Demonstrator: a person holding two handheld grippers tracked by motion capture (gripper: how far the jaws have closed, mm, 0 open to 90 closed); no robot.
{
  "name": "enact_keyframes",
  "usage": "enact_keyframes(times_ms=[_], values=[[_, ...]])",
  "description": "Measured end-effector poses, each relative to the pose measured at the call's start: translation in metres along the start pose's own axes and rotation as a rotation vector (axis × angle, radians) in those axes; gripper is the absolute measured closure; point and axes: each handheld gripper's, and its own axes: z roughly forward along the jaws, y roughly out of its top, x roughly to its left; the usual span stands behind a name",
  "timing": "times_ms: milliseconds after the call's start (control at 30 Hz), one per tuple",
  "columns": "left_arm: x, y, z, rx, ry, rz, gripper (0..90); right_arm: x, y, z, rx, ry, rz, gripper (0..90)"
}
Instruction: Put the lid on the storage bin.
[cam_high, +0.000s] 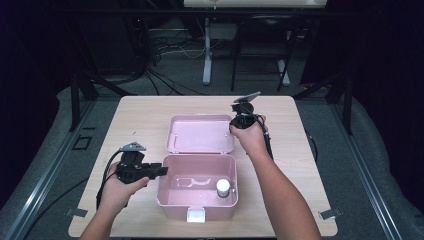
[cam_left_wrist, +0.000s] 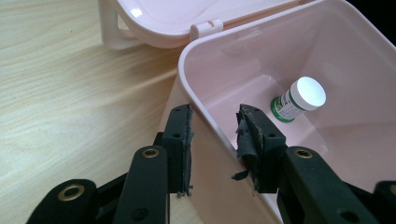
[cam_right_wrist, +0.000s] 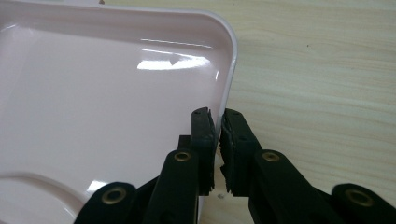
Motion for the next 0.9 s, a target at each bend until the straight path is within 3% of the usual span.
enact_keyframes(times_ms=[700, 900], values=[[-0.003, 0.003, -0.011, -0.048, -0.017, 0.012, 65.1, 0.006, 0.004, -0.029, -0.069, 0.004, -0.038, 85.7], [-0.003, 0.004, -0.015, -0.049, -0.019, 0.018, 69.1, 0.006, 0.002, -0.036, -0.084, 0.008, -0.046, 85.7]])
